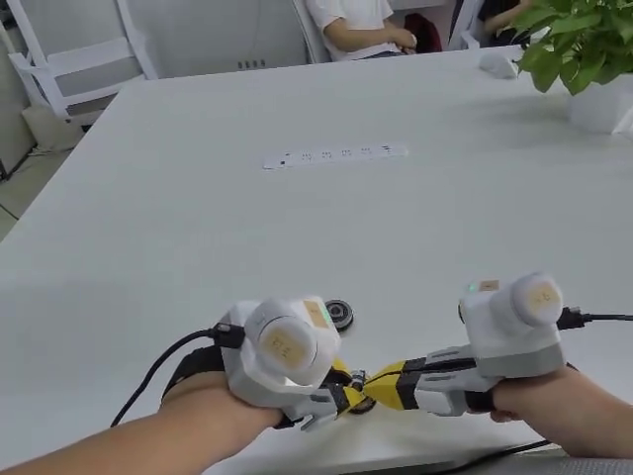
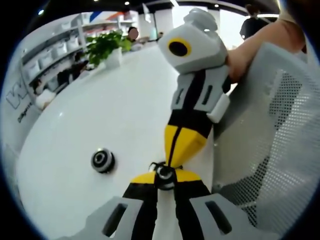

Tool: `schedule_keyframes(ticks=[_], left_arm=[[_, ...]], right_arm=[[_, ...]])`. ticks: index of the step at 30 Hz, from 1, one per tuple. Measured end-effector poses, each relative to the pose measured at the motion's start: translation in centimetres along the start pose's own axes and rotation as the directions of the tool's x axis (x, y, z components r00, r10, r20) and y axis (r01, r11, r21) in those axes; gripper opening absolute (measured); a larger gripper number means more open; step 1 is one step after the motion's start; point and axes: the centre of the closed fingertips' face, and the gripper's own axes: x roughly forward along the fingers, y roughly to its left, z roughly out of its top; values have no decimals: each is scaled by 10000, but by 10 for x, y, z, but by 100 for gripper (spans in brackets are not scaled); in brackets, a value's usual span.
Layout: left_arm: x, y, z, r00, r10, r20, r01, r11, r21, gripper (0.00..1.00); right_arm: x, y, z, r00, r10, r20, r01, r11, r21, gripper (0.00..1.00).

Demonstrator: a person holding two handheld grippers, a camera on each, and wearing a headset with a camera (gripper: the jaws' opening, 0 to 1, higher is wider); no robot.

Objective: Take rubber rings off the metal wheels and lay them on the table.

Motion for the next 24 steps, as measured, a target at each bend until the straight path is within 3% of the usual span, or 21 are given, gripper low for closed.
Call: schedule_keyframes(ticks=[7, 14, 18, 24], left_arm=[[-1, 1, 0, 10000, -9, 32, 9, 10000, -20, 12], [-1, 1, 0, 9999, -59, 150, 60, 9999, -81, 12], [-1, 1, 0, 9998, -81, 200, 82, 9999, -63, 12], [-1, 1, 1, 9995, -115, 309, 118, 9999, -70, 13]], right_arm=[[-1, 0, 0, 10000, -23, 11, 23, 10000, -18, 0], [-4, 7, 4, 9992, 353, 172, -356, 9992, 170, 0], [-4, 1, 3, 9999, 29, 161, -31, 9999, 146, 0], [-3, -5, -1, 9986, -472, -230, 457, 9971, -616, 0]])
